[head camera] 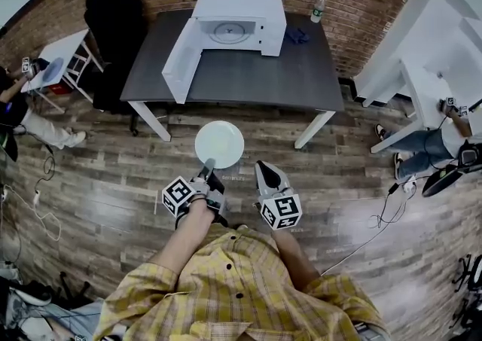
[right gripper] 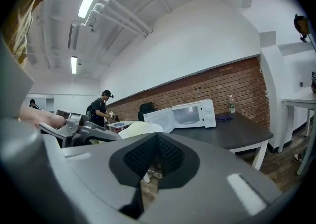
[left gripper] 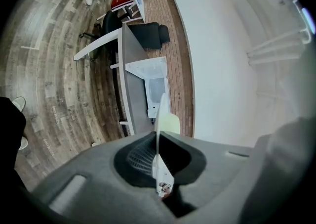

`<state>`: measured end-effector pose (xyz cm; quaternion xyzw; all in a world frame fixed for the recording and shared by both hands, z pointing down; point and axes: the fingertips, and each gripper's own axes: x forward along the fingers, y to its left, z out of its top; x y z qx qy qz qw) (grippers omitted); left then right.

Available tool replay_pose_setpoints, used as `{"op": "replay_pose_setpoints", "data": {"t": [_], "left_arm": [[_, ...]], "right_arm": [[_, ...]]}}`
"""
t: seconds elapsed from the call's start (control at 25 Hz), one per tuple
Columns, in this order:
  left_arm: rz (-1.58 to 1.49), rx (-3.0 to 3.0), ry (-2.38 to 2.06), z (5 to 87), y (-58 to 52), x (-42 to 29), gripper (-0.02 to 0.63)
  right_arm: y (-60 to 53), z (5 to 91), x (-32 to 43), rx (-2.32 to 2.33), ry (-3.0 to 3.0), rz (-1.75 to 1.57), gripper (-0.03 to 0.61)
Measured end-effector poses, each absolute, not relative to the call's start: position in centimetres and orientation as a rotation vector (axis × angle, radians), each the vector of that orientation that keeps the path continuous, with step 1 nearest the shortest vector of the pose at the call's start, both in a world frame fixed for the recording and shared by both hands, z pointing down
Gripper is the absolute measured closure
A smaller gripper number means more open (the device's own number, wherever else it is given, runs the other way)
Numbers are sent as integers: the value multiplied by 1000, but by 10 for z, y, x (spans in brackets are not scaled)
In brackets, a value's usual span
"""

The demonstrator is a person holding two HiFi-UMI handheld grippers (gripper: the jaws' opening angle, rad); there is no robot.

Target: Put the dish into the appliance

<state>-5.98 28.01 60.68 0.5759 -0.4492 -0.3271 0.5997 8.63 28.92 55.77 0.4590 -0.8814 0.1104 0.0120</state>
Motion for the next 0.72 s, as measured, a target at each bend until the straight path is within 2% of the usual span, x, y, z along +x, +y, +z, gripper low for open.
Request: {"op": "replay_pose_setpoints", "data": {"t": [0.72], "left_arm": [[-764,1274,-1012,631,188,-50,603]], "right_arm": [[202,580,91,1388,-2737,385,581]]}}
